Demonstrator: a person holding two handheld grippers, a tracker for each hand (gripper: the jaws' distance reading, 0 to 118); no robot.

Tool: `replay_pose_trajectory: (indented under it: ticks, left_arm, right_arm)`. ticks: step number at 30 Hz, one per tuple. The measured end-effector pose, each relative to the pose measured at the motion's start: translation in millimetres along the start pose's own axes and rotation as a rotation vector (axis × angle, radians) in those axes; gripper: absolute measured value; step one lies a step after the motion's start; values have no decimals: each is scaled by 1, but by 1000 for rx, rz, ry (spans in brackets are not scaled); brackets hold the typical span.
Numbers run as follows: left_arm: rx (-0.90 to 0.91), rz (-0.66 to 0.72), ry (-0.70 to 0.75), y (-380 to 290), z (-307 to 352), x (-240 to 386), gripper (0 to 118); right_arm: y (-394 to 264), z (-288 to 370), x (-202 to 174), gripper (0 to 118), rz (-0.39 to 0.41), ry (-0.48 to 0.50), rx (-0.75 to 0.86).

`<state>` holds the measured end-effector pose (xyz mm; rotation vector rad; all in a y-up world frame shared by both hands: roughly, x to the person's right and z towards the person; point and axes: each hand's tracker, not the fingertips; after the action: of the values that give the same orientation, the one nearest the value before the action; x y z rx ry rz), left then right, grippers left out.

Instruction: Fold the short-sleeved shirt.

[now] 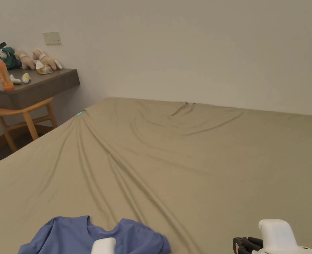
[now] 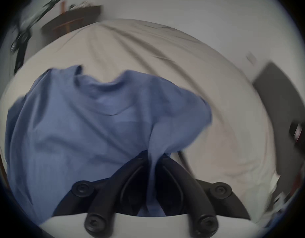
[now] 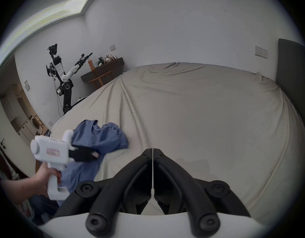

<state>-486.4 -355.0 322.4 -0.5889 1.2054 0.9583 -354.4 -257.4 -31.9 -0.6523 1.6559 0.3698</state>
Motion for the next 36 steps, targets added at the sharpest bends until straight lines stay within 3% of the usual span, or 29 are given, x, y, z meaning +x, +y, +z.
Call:
replay_pose_trajectory:
  ticks: [1,3,8,11,18,20,23,25,27,30,33,34,35,36]
  left_arm:
    - [10,101,-100,3,5,-19,8]
    - [14,165,-82,4,14,-28,8]
    - [128,-35,-108,13,68,20,7]
    - [226,-136,-230,19,113,79,7]
    - [351,-420,-488,3,219,253,7]
    - [381,-516,-562,-25,235,301,6]
    - [292,-546,-684,-82,240,365,7]
    - [192,-652,-694,-125,227,398,7]
    - [105,-720,-645,-176,208,420,6]
    - [-151,-696,-634,-250,165,434,6]
    - [-333,-737,-532,-313,128,431,7]
    - [-374,-746,-490,-332,116,429,15]
    - [-431,-770,-438,-345,108,428,46]
    - [-465,-798,-394,-356,102,426,85]
  right_arm:
    - [-1,2,0,3,15,-9,-4]
    - [-1,10,3,3,12,-4,-6]
    - [3,48,18,3,-53,-7,42]
    - [6,98,39,3,-113,3,98]
    - [3,255,94,3,-204,-145,270]
    - [-4,290,108,3,-191,-193,301]
    - [-19,346,124,3,-180,-312,349]
    - [-30,379,134,3,-222,-341,385]
    - [-39,404,141,3,-249,-339,381]
    - [-59,430,144,3,-246,-387,390]
    - [-74,447,144,3,-250,-394,379]
    - [-76,448,144,3,-253,-395,373]
    - [-80,450,143,3,-254,-396,369]
    - [-83,451,141,3,-254,-396,364]
